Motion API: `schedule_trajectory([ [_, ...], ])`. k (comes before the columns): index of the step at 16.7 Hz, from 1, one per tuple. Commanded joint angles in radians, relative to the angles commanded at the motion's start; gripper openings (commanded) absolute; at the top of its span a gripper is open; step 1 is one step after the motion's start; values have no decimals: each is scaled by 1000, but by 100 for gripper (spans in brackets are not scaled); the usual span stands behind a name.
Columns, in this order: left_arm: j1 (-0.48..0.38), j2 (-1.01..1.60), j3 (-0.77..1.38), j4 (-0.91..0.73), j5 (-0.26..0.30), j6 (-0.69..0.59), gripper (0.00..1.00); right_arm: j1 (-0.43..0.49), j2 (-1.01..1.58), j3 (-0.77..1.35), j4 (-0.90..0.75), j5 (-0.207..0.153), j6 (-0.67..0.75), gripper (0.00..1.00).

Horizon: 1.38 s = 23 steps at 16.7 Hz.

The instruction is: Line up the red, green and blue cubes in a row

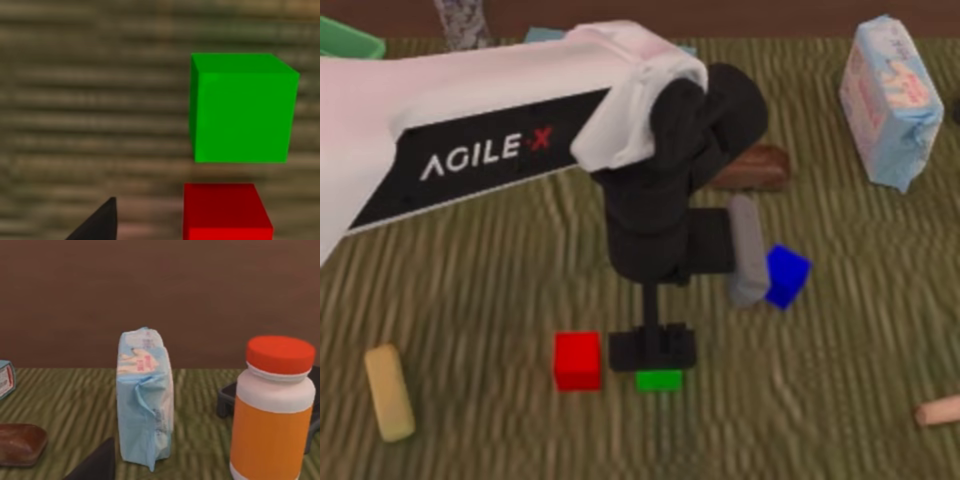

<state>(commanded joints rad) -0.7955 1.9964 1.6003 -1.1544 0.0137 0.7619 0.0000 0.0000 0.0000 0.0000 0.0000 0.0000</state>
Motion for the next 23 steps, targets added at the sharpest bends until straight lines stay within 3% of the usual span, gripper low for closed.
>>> schedule_trajectory([
  [5,0,-5,-11,8,0,-4,100,4,10,10,-7,-1,-3,100],
  [9,74,-140,-133,87,-7,-56,100,47,156,154,-106,-2,-37,100],
  [13,212,-435,-379,247,-16,-161,100,119,471,433,-288,0,-101,100],
  [23,621,-1465,-1210,786,-27,-533,100,349,1562,1247,-869,4,-307,100],
])
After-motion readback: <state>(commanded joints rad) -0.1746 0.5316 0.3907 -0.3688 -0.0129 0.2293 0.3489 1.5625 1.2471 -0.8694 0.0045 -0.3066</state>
